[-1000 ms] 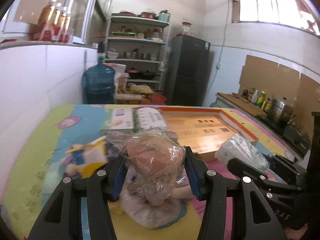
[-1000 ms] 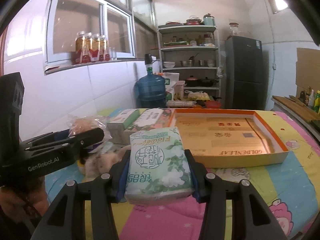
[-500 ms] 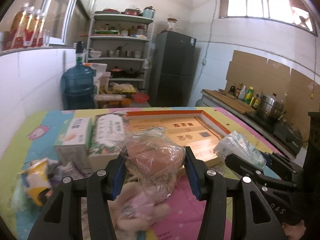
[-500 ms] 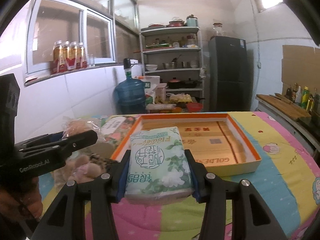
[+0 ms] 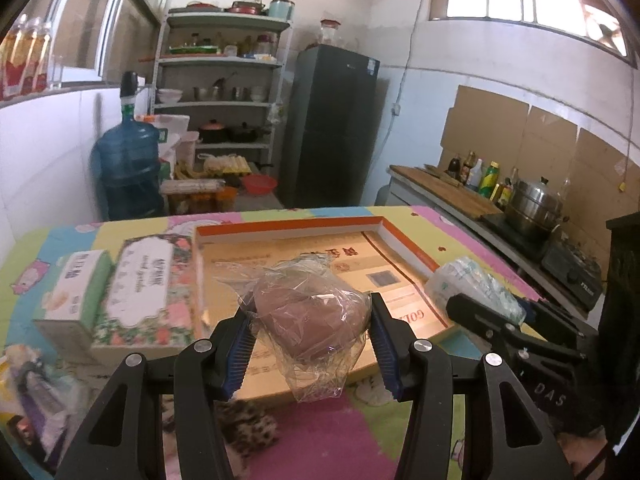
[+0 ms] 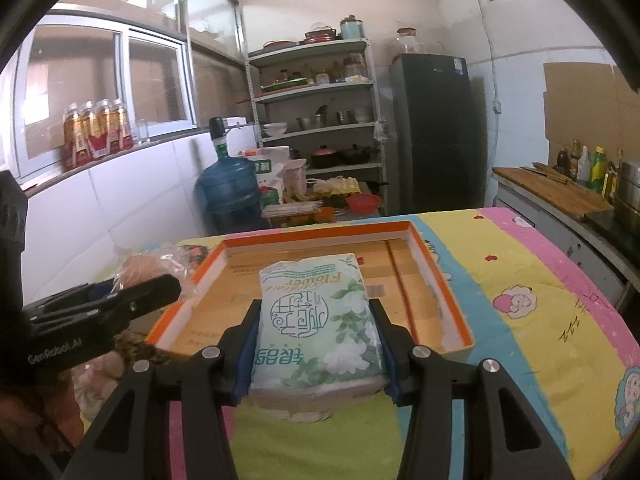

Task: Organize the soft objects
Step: 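Carry the bun and tissue pack over the orange-rimmed box lid with both tools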

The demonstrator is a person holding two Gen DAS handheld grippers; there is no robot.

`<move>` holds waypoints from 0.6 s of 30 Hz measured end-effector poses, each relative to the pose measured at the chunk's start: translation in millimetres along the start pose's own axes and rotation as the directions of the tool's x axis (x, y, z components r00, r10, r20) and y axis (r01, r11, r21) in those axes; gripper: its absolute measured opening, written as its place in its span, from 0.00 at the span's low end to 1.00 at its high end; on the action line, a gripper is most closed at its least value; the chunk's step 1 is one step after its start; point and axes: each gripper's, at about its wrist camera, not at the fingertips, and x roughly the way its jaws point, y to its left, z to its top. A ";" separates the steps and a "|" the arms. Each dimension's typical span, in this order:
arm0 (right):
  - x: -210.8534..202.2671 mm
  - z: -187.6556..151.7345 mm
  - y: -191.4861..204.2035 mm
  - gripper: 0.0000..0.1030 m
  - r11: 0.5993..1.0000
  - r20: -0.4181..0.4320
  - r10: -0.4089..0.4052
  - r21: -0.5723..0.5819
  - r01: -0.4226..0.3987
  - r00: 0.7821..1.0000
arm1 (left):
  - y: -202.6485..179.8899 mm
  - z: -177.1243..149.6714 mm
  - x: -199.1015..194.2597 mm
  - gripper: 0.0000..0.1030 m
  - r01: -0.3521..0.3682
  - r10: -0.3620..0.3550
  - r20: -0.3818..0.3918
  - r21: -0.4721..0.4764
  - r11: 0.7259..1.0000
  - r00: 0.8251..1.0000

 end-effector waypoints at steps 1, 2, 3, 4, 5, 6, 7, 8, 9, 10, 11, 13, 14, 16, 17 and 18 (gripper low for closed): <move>3.1 1.6 -4.3 0.49 1.000 -0.005 -0.001 0.001 0.001 1.000 | -1.0 0.4 3.7 0.53 -0.001 0.001 -0.004 -0.002 1.000 1.000; 6.1 2.7 -7.9 0.49 1.000 -0.010 0.000 0.002 0.000 1.000 | -2.6 1.9 8.9 0.53 -0.003 0.003 -0.010 -0.004 1.000 1.000; 10.5 4.5 -12.1 0.49 1.000 -0.016 0.000 0.000 0.000 1.000 | -3.7 3.3 13.5 0.53 -0.005 0.005 -0.014 -0.006 1.000 1.000; 13.9 5.8 -15.4 0.49 1.000 -0.022 -0.001 -0.002 0.001 1.000 | -4.6 4.9 19.5 0.53 -0.008 0.008 -0.020 -0.011 1.000 1.000; 18.8 7.7 -19.7 0.49 1.000 -0.031 -0.004 -0.002 0.004 1.000 | -5.2 6.3 23.9 0.53 -0.012 0.012 -0.025 -0.015 1.000 1.000; 21.9 9.2 -23.0 0.49 1.000 -0.036 -0.003 -0.001 0.003 0.999 | -6.4 7.6 28.7 0.53 -0.018 0.017 -0.030 -0.019 1.000 0.999; 26.1 10.4 -26.4 0.49 1.000 -0.042 0.001 -0.002 -0.001 0.999 | -7.2 8.6 33.8 0.53 -0.022 0.021 -0.035 -0.020 1.000 0.999; 30.1 11.6 -29.5 0.49 1.000 -0.049 0.003 -0.003 -0.003 0.999 | -8.8 10.2 39.3 0.53 -0.027 0.026 -0.041 -0.019 0.999 0.999; 34.9 13.2 -32.5 0.49 1.000 -0.057 0.004 -0.003 -0.004 0.998 | -9.8 11.5 43.5 0.53 -0.031 0.030 -0.047 -0.017 0.999 0.998; 38.9 14.3 -35.6 0.49 1.000 -0.063 0.007 -0.001 -0.007 0.998 | -11.5 12.7 49.1 0.53 -0.032 0.031 -0.053 -0.015 0.999 0.998; 43.2 15.6 -38.9 0.49 1.000 -0.071 0.010 0.002 -0.010 0.997 | -13.1 13.9 54.5 0.53 -0.031 0.030 -0.060 -0.013 0.999 0.998; 50.3 17.4 -43.5 0.49 1.000 -0.089 0.014 0.009 -0.014 0.996 | -16.2 15.9 65.7 0.53 -0.031 0.030 -0.076 -0.010 0.999 0.997; 54.8 18.3 -45.9 0.49 1.000 -0.098 0.017 0.012 -0.016 0.995 | -17.3 16.5 70.2 0.53 -0.029 0.029 -0.084 -0.010 1.000 0.996; 61.7 18.4 -47.2 0.49 1.000 -0.112 0.015 0.012 -0.014 0.994 | -20.0 16.5 81.7 0.53 -0.024 0.023 -0.107 -0.008 1.000 0.994; 64.4 18.2 -47.7 0.49 1.000 -0.118 0.013 0.010 -0.012 0.993 | -21.8 16.0 87.5 0.53 -0.022 0.021 -0.122 -0.004 1.000 0.992; 67.7 17.7 -48.4 0.49 1.000 -0.125 0.013 0.009 -0.012 0.992 | -23.0 15.1 92.0 0.53 -0.019 0.019 -0.133 -0.001 1.000 0.991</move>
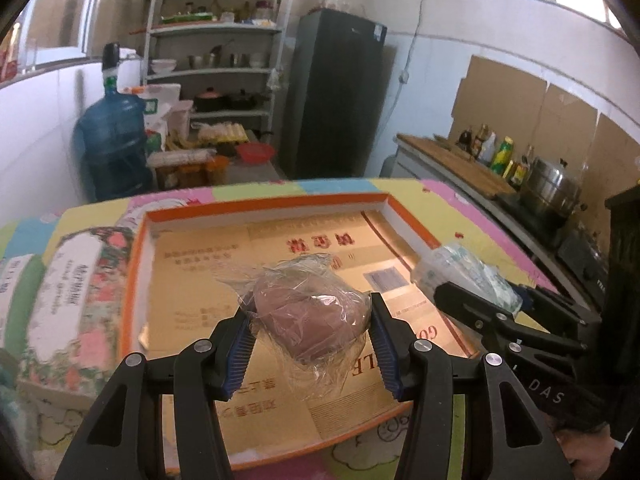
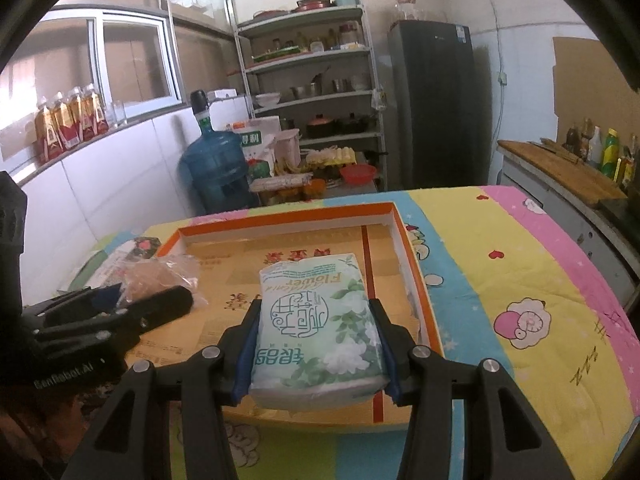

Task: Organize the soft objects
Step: 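Carry the bun and tissue pack over the orange-rimmed box lid with both tools, then open both tools to drop the bun and tissue pack into the box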

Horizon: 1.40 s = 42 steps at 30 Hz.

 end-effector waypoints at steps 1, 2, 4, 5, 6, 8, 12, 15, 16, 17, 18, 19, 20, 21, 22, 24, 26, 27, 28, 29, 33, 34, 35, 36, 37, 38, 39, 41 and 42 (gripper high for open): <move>3.0 -0.3 -0.7 0.49 1.000 -0.008 0.000 -0.001 0.000 1.000 | -2.6 -0.4 5.9 0.53 0.005 -0.005 -0.016 0.001 1.000 1.000; 6.0 -0.7 -1.9 0.49 1.000 -0.017 0.002 0.004 -0.002 1.000 | -2.9 -1.4 10.0 0.53 0.009 -0.009 -0.026 -0.002 1.000 1.000; 13.5 -2.1 -4.9 0.49 1.000 -0.040 0.008 0.015 -0.008 0.999 | -2.7 -3.1 19.1 0.53 0.009 -0.009 -0.044 -0.012 1.000 0.999; 16.1 -3.0 -5.8 0.49 1.000 -0.049 0.008 0.017 -0.007 0.999 | -2.4 -3.6 22.8 0.53 0.008 -0.008 -0.049 -0.016 1.000 0.999; 19.6 -4.2 -7.0 0.49 1.000 -0.060 0.007 0.021 -0.006 0.998 | -2.5 -3.9 26.1 0.53 0.003 -0.004 -0.053 -0.018 1.000 0.999; 24.0 -5.2 -8.6 0.50 1.000 -0.079 0.016 0.026 -0.014 0.997 | -1.3 -5.3 30.3 0.54 -0.013 0.012 -0.053 -0.020 1.000 0.999; 26.7 -6.2 -9.3 0.53 0.999 -0.093 0.025 0.024 -0.022 0.995 | 1.7 -9.2 43.5 0.57 -0.021 0.019 -0.094 -0.019 1.000 0.995; 26.6 -7.0 -8.9 0.61 1.000 -0.095 0.011 0.022 -0.009 0.995 | 1.7 -11.4 49.2 0.60 -0.001 -0.003 -0.121 -0.028 1.000 0.993; 25.8 -7.3 -9.1 0.61 1.000 -0.093 0.010 0.023 -0.008 0.996 | 1.6 -11.7 49.3 0.61 0.004 -0.008 -0.121 -0.033 0.999 0.993; 24.8 -7.5 -9.0 0.61 1.000 -0.091 0.009 0.022 -0.007 0.996 | 1.6 -11.8 48.5 0.64 0.000 -0.004 -0.117 -0.030 1.000 0.993; 24.0 -7.5 -8.8 0.61 1.000 -0.090 0.006 0.020 -0.004 0.996 | 1.4 -12.0 47.5 0.66 -0.009 0.006 -0.111 -0.023 1.000 0.994; 22.9 -7.7 -8.5 0.61 1.000 -0.090 0.004 0.018 -0.002 0.996 | 1.0 -12.4 46.5 0.70 -0.018 0.017 -0.105 -0.015 1.000 0.994; 20.9 -8.1 -7.7 0.61 1.000 -0.089 0.003 0.016 -0.002 0.996 | 1.7 -13.5 45.8 0.71 -0.021 0.019 -0.102 -0.013 1.000 0.995; 19.9 -7.8 -7.4 0.61 1.000 -0.086 0.003 0.014 -0.002 0.996 | 2.5 -13.9 44.4 0.71 -0.021 0.019 -0.099 -0.015 1.000 0.995; 17.7 -8.0 -6.7 0.61 1.000 -0.081 0.002 0.013 -0.001 0.997 | 2.6 -14.2 43.0 0.71 -0.017 0.015 -0.093 -0.019 1.000 0.996; 13.0 -8.0 -5.5 0.61 1.000 -0.072 -0.003 0.011 0.003 0.997 | 2.4 -14.8 38.7 0.71 -0.011 0.009 -0.080 -0.018 1.000 0.997; 7.2 -7.8 -4.1 0.61 1.000 -0.061 -0.003 0.012 0.004 0.998 | -0.4 -15.1 31.8 0.72 -0.004 0.003 -0.058 -0.007 1.000 0.998; 3.7 -7.7 -3.5 0.61 1.000 -0.055 -0.003 0.014 0.004 0.998 | -2.2 -15.1 28.0 0.72 -0.002 0.002 -0.045 0.001 1.000 0.999; -0.3 -7.8 -2.7 0.61 1.000 -0.049 -0.004 0.015 0.004 0.999 | -2.8 -15.3 24.5 0.72 0.003 -0.003 -0.038 0.005 1.000 0.999; -4.2 -7.6 -1.9 0.62 1.000 -0.043 -0.004 0.017 0.005 0.999 | -3.3 -15.5 21.4 0.72 0.010 -0.010 -0.030 0.008 1.000 0.999; -27.0 -8.0 6.0 0.62 1.000 -0.005 -0.007 0.004 0.007 1.000 | -5.9 -16.2 7.5 0.74 0.024 -0.024 0.003 0.011 1.000 1.000; -31.8 -7.9 8.0 0.61 1.000 0.003 -0.011 0.000 0.011 1.000 | -7.4 -16.6 2.7 0.75 0.024 -0.025 0.020 0.018 1.000 0.999; -36.7 -8.0 9.9 0.61 1.000 0.010 -0.012 -0.003 0.012 1.000 | -9.1 -17.3 -2.0 0.75 0.027 -0.028 0.040 0.029 0.999 0.999; -42.6 -8.3 11.9 0.62 1.000 0.018 -0.010 -0.005 0.010 1.000 | -11.7 -18.4 -7.5 0.75 0.030 -0.033 0.058 0.044 0.999 0.998; -49.1 -8.6 14.0 0.62 1.000 0.027 -0.005 -0.004 0.005 1.000 | -13.8 -18.9 -12.6 0.75 0.031 -0.035 0.068 0.056 0.998 0.997; -53.6 -8.5 15.2 0.61 1.000 0.034 0.000 -0.004 0.000 0.999 | -16.5 -19.7 -18.1 0.75 0.033 -0.038 0.075 0.066 0.997 0.996; -59.8 -8.4 17.5 0.61 1.000 0.044 0.005 -0.004 -0.004 0.999 | -18.0 -20.6 -22.9 0.75 0.038 -0.044 0.075 0.070 0.997 0.996; -71.9 -8.0 22.1 0.62 1.000 0.065 0.010 -0.004 -0.010 0.998 | -19.5 -21.5 -35.9 0.75 0.052 -0.057 0.079 0.061 0.997 0.995; -79.1 -7.6 24.8 0.62 1.000 0.079 0.018 -0.003 -0.018 0.997 | -19.6 -21.6 -42.3 0.75 0.062 -0.067 0.080 0.056 0.996 0.995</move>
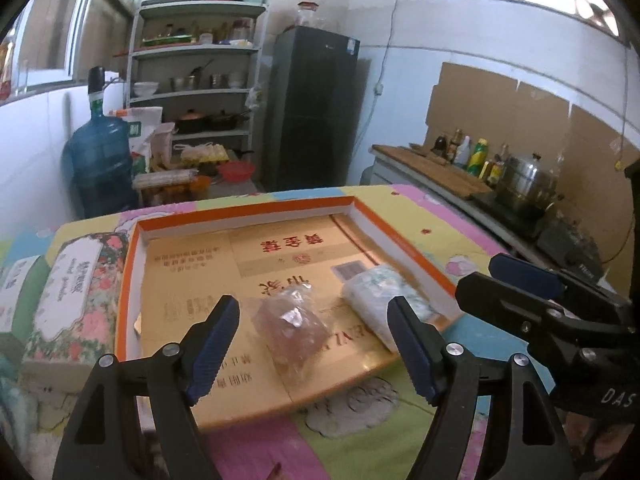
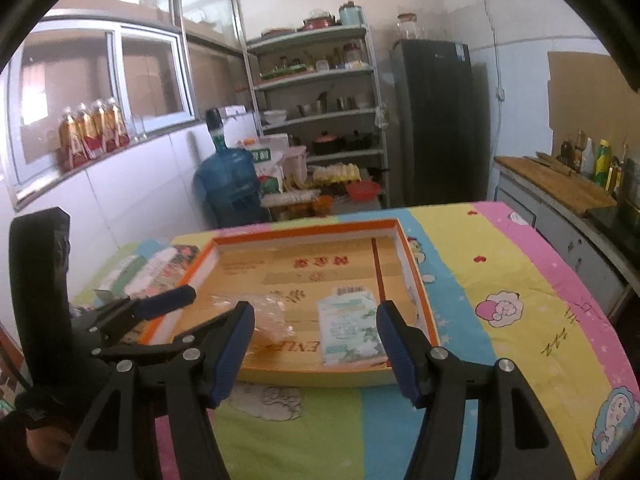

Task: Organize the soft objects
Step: 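Open both tools to drop the bun and tissue pack into the box, then grasp the bagged green ball with the left tool while the right tool grasps a purple snack packet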

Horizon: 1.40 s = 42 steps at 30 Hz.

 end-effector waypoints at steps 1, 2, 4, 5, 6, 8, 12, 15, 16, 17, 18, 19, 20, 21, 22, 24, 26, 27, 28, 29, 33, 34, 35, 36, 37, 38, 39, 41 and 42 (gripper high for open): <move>-6.2 0.8 3.0 0.62 1.000 0.011 0.007 0.001 -0.007 1.000 | 0.4 0.9 -8.8 0.75 0.006 -0.006 0.009 -0.007 1.000 1.000; -12.2 1.5 6.6 0.62 1.000 0.021 0.012 -0.001 -0.012 1.000 | 1.2 1.0 -16.3 0.75 0.008 -0.008 0.022 -0.015 1.000 1.000; -22.7 2.4 14.1 0.62 1.000 0.036 0.018 -0.010 -0.017 0.999 | 4.0 2.2 -32.9 0.75 0.015 -0.014 0.048 -0.035 0.999 0.999; -27.1 3.0 18.3 0.62 1.000 0.042 0.022 -0.015 -0.021 0.999 | 7.8 2.6 -44.0 0.75 0.014 -0.010 0.069 -0.051 0.999 0.998; -31.3 3.7 23.4 0.62 0.999 0.047 0.027 -0.022 -0.026 0.999 | 11.9 1.8 -54.1 0.75 0.012 -0.006 0.086 -0.062 0.998 0.996; -38.7 4.5 35.1 0.62 0.999 0.053 0.038 -0.035 -0.036 0.998 | 20.4 0.7 -72.1 0.75 0.007 0.002 0.121 -0.076 0.997 0.993; -43.2 4.0 59.1 0.62 0.996 0.049 0.065 -0.069 -0.061 0.997 | 41.6 -2.0 -105.9 0.75 -0.025 0.040 0.163 -0.090 0.996 0.986; -40.8 2.7 79.3 0.62 0.991 0.034 0.095 -0.093 -0.091 0.995 | 62.4 -5.9 -130.4 0.75 -0.066 0.085 0.182 -0.108 0.992 0.980; -38.1 2.5 86.9 0.62 0.989 0.026 0.109 -0.100 -0.106 0.994 | 69.2 -7.6 -137.1 0.75 -0.077 0.097 0.187 -0.111 0.991 0.978; -36.1 2.0 95.2 0.62 0.987 0.018 0.125 -0.106 -0.122 0.992 | 76.3 -9.7 -144.8 0.75 -0.090 0.111 0.192 -0.114 0.989 0.975; -32.6 2.0 104.2 0.62 0.984 0.007 0.143 -0.113 -0.141 0.990 | 84.6 -12.4 -153.3 0.75 -0.104 0.126 0.200 -0.120 0.987 0.972; -28.4 1.6 114.4 0.62 0.980 -0.004 0.161 -0.120 -0.160 0.987 | 91.0 -13.7 -158.9 0.75 -0.112 0.137 0.205 -0.126 0.986 0.969; -23.8 0.7 125.3 0.62 0.976 -0.016 0.178 -0.128 -0.178 0.984 | 98.3 -15.2 -164.8 0.75 -0.122 0.148 0.209 -0.134 0.983 0.967; -20.0 -0.5 134.0 0.62 0.972 -0.027 0.192 -0.134 -0.194 0.981 | 107.7 -17.3 -171.6 0.75 -0.132 0.161 0.214 -0.142 0.981 0.964; -15.7 -1.2 142.9 0.62 0.968 -0.038 0.207 -0.139 -0.210 0.978 | 118.1 -20.5 -179.5 0.75 -0.149 0.180 0.219 -0.153 0.977 0.959; -4.2 -3.7 162.5 0.62 0.957 -0.066 0.240 -0.150 -0.248 0.968 | 136.0 -24.7 -191.9 0.75 -0.179 0.215 0.226 -0.171 0.969 0.950; 10.1 -6.6 184.4 0.62 0.945 -0.101 0.274 -0.158 -0.288 0.956 | 157.4 -30.8 -204.0 0.75 -0.209 0.252 0.228 -0.198 0.958 0.940; 15.0 -8.3 192.4 0.62 0.941 -0.112 0.283 -0.160 -0.299 0.952 | 168.1 -34.7 -209.4 0.75 -0.220 0.267 0.228 -0.211 0.952 0.936; 20.4 -10.0 201.8 0.62 0.936 -0.123 0.295 -0.164 -0.312 0.948 | 180.5 -40.0 -214.0 0.75 -0.233 0.283 0.224 -0.226 0.946 0.932; 25.6 -11.2 210.8 0.62 0.931 -0.132 0.304 -0.167 -0.324 0.943 | 189.4 -44.0 -216.6 0.75 -0.243 0.296 0.221 -0.237 0.941 0.929; 41.2 -14.5 240.1 0.62 0.916 -0.155 0.335 -0.176 -0.359 0.930 | 231.5 -62.8 -228.5 0.75 -0.281 0.345 0.195 -0.294 0.914 0.918; 44.2 -15.3 246.3 0.62 0.913 -0.157 0.340 -0.180 -0.366 0.927 | 243.3 -69.3 -230.5 0.75 -0.285 0.353 0.184 -0.314 0.905 0.917; 47.0 -16.4 253.5 0.62 0.910 -0.159 0.344 -0.185 -0.370 0.925 | 251.4 -73.3 -231.1 0.75 -0.289 0.359 0.175 -0.329 0.899 0.917; 49.8 -15.9 257.3 0.62 0.910 -0.162 0.344 -0.187 -0.371 0.925 | 259.6 -78.9 -231.5 0.75 -0.293 0.364 0.164 -0.344 0.892 0.917; 52.1 -16.7 261.4 0.62 0.909 -0.165 0.344 -0.189 -0.372 0.924 | 269.5 -85.5 -231.5 0.75 -0.296 0.368 0.151 -0.360 0.885 0.917; 54.8 -17.8 265.5 0.62 0.908 -0.169 0.345 -0.189 -0.374 0.923 | 277.1 -90.5 -231.2 0.75 -0.295 0.369 0.141 -0.374 0.879 0.919; 56.5 -18.5 267.2 0.62 0.908 -0.171 0.346 -0.187 -0.376 0.922 | 281.8 -94.6 -230.4 0.75 -0.293 0.367 0.134 -0.384 0.875 0.920; 60.9 -20.0 269.8 0.62 0.908 -0.181 0.347 -0.183 -0.378 0.920 | 292.9 -104.0 -228.7 0.75 -0.287 0.362 0.121 -0.406 0.868 0.924; 63.2 -21.0 271.6 0.62 0.908 -0.186 0.345 -0.183 -0.377 0.920 | 294.9 -106.6 -227.0 0.75 -0.287 0.361 0.115 -0.412 0.865 0.925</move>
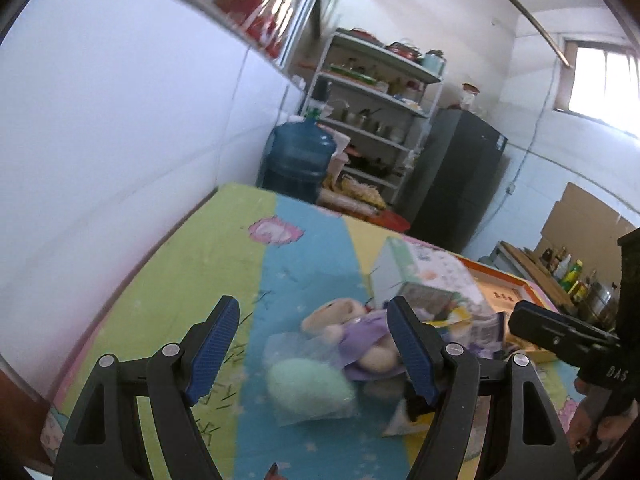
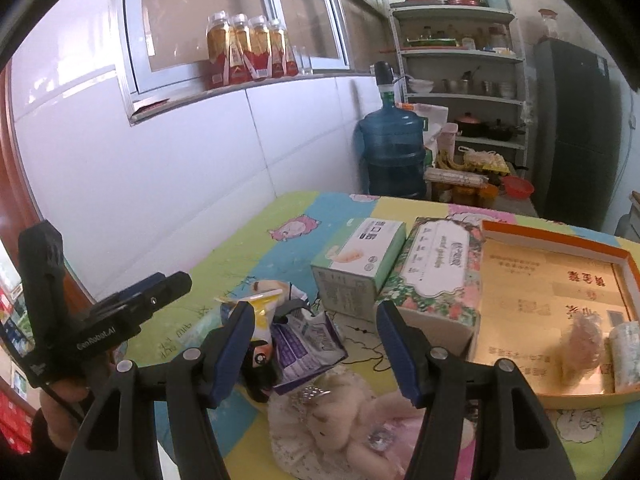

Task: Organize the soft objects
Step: 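Grasp the bagged green ball with the left tool while the right tool grasps a purple snack packet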

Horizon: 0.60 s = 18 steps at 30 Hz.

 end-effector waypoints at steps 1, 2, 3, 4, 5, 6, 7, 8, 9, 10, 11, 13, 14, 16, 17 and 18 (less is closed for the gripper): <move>2.6 -0.1 0.5 0.62 1.000 -0.005 -0.002 0.000 0.002 1.000 | 2.9 -2.5 2.4 0.75 0.000 0.000 -0.007 -0.007 1.000 1.000; 4.1 -0.3 0.6 0.62 1.000 -0.009 -0.004 0.000 0.004 1.000 | 5.3 -6.0 3.5 0.75 0.000 0.000 -0.012 -0.011 1.000 1.000; 6.0 -0.2 0.8 0.62 1.000 -0.013 -0.007 -0.002 0.007 1.000 | 6.8 -7.7 5.5 0.75 0.001 -0.001 -0.018 -0.014 1.000 1.000; 7.4 -0.2 0.7 0.62 1.000 -0.015 -0.009 -0.003 0.009 1.000 | 7.4 -9.1 7.7 0.75 0.001 -0.001 -0.023 -0.015 1.000 1.000; 8.3 -0.1 0.2 0.62 1.000 -0.016 -0.012 -0.003 0.012 1.000 | 7.2 -10.9 10.1 0.75 0.000 -0.001 -0.030 -0.015 1.000 1.000; 8.8 -0.2 -0.3 0.62 1.000 -0.017 -0.013 -0.003 0.013 1.000 | 6.2 -13.5 11.5 0.75 -0.001 0.000 -0.035 -0.013 1.000 0.999; 9.2 0.2 -0.7 0.62 1.000 -0.018 -0.014 -0.002 0.014 1.000 | 5.1 -15.6 13.9 0.75 -0.003 0.003 -0.043 -0.013 1.000 0.999; 9.8 0.1 -1.3 0.62 1.000 -0.019 -0.015 -0.001 0.015 1.000 | 6.1 -17.7 16.3 0.75 -0.006 0.005 -0.049 -0.015 1.000 0.999; 10.4 0.1 -1.9 0.62 1.000 -0.019 -0.015 0.001 0.015 1.000 | 6.7 -21.0 17.8 0.75 -0.008 0.007 -0.055 -0.018 1.000 0.998; 10.7 -0.5 -2.2 0.62 1.000 -0.020 -0.014 0.002 0.014 1.000 | 6.9 -23.2 21.2 0.75 -0.013 0.011 -0.065 -0.024 1.000 0.998; 11.8 -0.9 -2.8 0.62 1.000 -0.022 -0.013 0.003 0.013 1.000 | 8.5 -25.3 24.7 0.75 -0.019 0.017 -0.074 -0.028 0.999 0.997; 13.7 -1.5 -3.5 0.62 1.000 -0.028 -0.012 0.004 0.012 1.000 | 11.2 -29.0 31.4 0.75 -0.037 0.033 -0.095 -0.032 0.999 0.995; 15.0 -2.1 -3.9 0.62 1.000 -0.032 -0.012 0.003 0.012 0.999 | 12.4 -31.0 33.8 0.75 -0.042 0.038 -0.103 -0.034 0.999 0.994; 16.5 -2.9 -3.5 0.62 1.000 -0.035 -0.013 0.002 0.013 0.999 | 13.2 -33.4 38.2 0.75 -0.033 0.028 -0.116 -0.045 0.998 0.993; 17.4 -3.3 -4.0 0.62 1.000 -0.038 -0.012 0.003 0.012 0.999 | 13.4 -34.4 39.6 0.75 -0.031 0.025 -0.120 -0.047 0.998 0.993; 18.3 -3.5 -4.3 0.62 1.000 -0.040 -0.012 0.004 0.012 0.999 | 13.6 -35.9 41.1 0.75 -0.030 0.024 -0.124 -0.046 0.998 0.992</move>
